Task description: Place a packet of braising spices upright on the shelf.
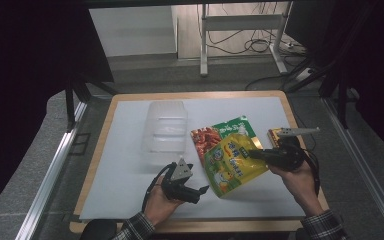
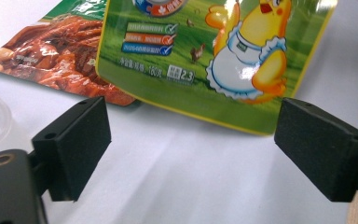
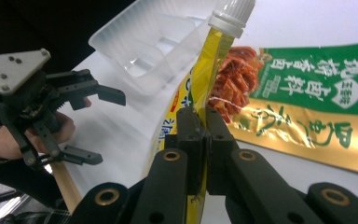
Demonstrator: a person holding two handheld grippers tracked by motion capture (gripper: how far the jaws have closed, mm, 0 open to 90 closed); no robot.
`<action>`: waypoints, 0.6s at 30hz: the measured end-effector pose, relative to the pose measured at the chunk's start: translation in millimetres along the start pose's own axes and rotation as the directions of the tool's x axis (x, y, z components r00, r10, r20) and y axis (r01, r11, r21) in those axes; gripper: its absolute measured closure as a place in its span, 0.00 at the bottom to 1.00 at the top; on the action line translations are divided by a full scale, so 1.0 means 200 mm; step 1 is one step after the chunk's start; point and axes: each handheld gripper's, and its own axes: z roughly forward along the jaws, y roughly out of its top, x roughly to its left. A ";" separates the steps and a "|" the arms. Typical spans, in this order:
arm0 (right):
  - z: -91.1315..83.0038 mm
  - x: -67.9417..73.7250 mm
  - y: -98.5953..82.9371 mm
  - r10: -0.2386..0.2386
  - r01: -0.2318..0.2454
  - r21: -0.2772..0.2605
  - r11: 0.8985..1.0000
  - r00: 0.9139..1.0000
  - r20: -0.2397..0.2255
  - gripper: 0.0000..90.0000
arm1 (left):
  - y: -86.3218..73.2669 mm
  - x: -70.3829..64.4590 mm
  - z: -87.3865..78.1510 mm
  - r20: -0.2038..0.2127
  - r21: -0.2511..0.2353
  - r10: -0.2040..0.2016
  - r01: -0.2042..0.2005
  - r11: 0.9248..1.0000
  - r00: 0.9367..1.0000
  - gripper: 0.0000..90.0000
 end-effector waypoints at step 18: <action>-0.02 0.13 0.21 -0.150 0.149 0.014 0.989 0.988 0.037 0.97 | -0.05 -0.01 -0.08 -0.026 -0.012 -0.007 0.007 1.000 1.000 0.05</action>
